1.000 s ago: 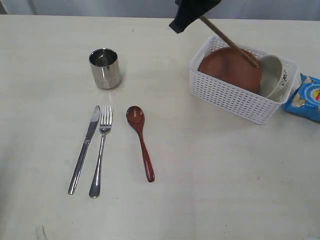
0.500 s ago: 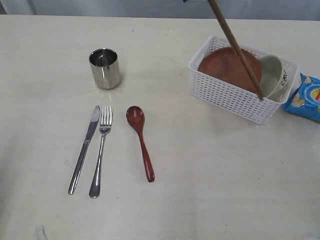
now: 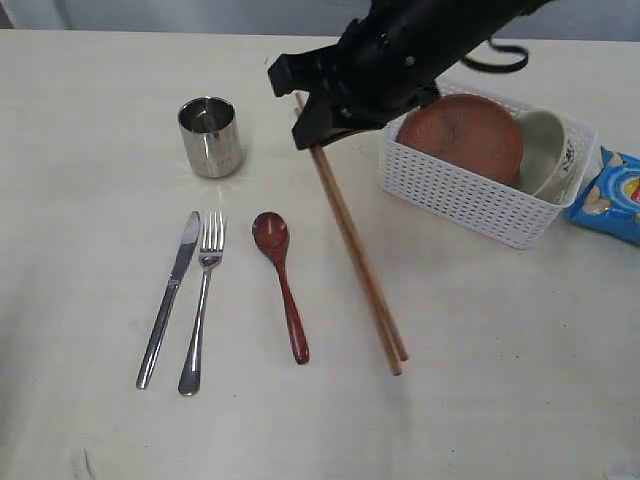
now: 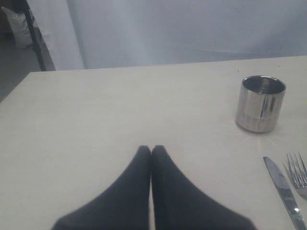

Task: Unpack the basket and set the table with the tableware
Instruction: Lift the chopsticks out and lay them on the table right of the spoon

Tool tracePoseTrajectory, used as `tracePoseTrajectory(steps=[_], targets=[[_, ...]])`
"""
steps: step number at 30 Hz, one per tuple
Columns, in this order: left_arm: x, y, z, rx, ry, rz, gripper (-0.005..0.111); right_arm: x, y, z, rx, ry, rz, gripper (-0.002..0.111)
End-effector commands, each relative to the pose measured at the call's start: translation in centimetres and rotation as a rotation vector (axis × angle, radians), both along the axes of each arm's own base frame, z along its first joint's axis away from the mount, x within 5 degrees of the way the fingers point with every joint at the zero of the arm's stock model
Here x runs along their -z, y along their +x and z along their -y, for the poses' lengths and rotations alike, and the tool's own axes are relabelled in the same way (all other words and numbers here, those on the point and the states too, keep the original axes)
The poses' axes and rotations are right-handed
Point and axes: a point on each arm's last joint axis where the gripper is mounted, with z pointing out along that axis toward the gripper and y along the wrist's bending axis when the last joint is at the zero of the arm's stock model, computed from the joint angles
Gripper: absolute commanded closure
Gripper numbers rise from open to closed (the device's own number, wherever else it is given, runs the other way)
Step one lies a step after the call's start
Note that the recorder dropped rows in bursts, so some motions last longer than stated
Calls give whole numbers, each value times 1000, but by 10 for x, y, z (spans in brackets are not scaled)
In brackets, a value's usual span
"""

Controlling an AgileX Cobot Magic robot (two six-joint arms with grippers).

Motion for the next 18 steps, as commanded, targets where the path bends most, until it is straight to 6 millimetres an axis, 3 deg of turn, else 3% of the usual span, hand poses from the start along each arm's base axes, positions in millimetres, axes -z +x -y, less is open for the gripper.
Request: tracePoseTrajectory(steps=[1,9,16,18], targets=[[1,0,0,-1,-8,-1,107,33,16,-14,37,52,-69,109],[1,0,0,-1,-8,-1,107,80,36,-25,76,25,-145,109],[1,0,0,-1,-8,-1,107,92,47,-29,102,15,-124,108],[1,0,0,-1,-8,-1,107,93,48,-28,96,0,-108,102]])
